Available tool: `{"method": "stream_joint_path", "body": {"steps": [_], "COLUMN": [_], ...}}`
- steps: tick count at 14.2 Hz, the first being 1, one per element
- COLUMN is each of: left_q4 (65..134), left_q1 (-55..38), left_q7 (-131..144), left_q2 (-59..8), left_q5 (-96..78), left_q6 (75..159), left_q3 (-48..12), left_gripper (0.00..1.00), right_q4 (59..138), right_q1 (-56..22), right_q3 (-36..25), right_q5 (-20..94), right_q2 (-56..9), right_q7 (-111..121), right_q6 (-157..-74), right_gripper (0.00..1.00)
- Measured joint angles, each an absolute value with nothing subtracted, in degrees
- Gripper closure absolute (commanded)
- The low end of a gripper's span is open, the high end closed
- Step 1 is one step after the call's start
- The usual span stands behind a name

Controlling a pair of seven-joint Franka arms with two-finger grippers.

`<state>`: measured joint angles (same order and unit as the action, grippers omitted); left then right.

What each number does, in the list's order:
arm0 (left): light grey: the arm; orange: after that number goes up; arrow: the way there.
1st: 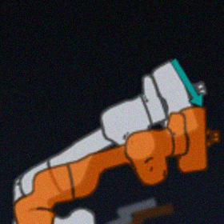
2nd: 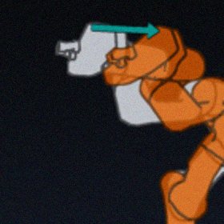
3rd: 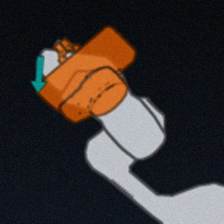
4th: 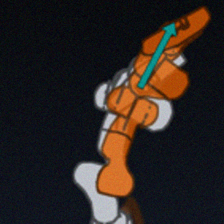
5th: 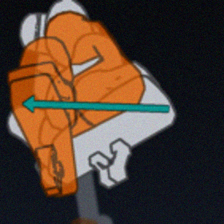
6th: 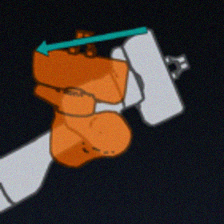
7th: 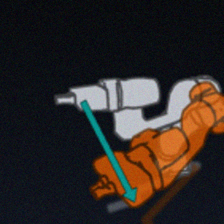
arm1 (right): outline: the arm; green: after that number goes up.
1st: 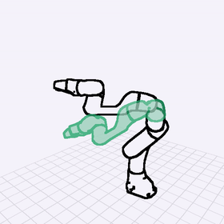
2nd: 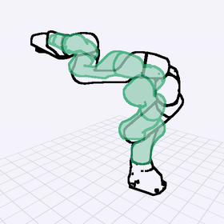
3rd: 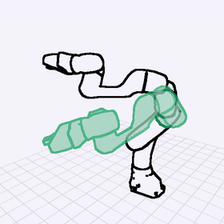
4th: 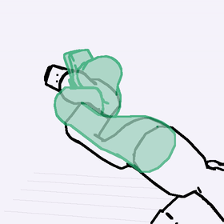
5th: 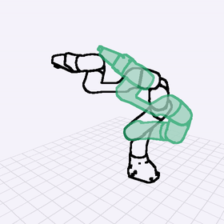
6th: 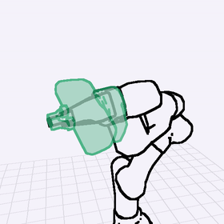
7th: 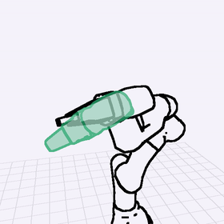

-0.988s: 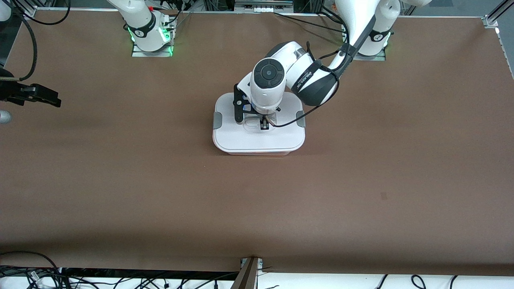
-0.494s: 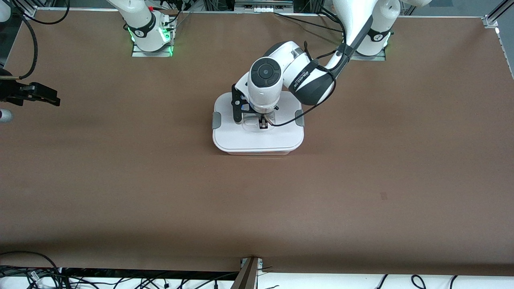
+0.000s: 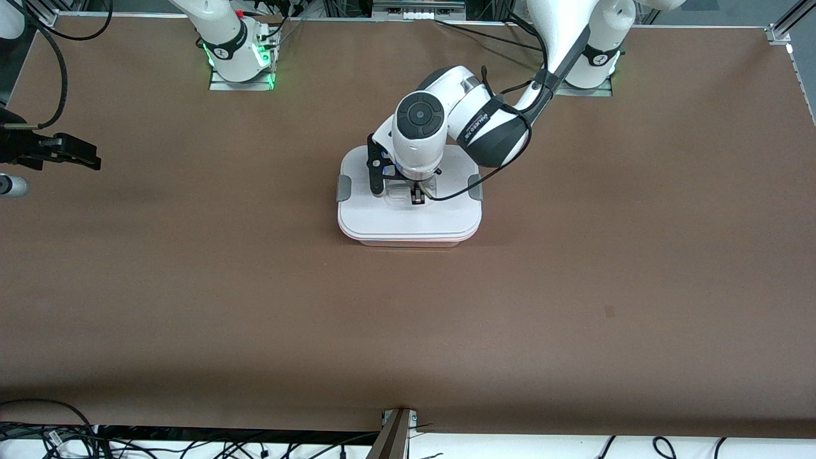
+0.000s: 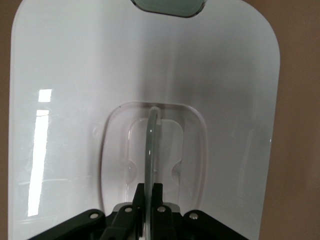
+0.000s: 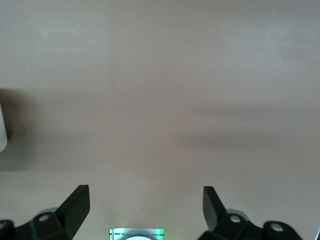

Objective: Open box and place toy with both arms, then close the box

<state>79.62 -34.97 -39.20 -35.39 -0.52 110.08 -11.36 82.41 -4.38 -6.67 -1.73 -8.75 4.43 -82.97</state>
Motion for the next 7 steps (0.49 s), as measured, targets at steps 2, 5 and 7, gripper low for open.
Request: {"method": "stream_joint_path", "body": {"steps": [2, 5, 7], "left_q4": [79.53, 79.49, 79.49], "left_q1": [-34.95, -34.98, -35.25], "left_q7": [-39.2, -39.2, -39.2], "left_q2": [-35.39, -35.39, -35.39], "left_q5": [-0.44, -0.22, 0.73], "left_q6": [110.08, 110.08, 110.05], "left_q3": [-11.36, -11.37, -11.47], "left_gripper": [1.0, 1.0, 1.0], "right_q4": [82.41, 82.41, 82.41], "right_q1": [-4.57, -4.6, -4.6], "right_q3": [-6.67, -6.69, -6.79], "right_q5": [-1.11, -1.01, -1.01], "right_q2": [-8.75, -8.75, -8.75], "right_q7": [4.43, 4.43, 4.45], "right_q6": [-82.97, -82.97, -82.97], "right_gripper": [0.0, 0.0, 0.0]}}
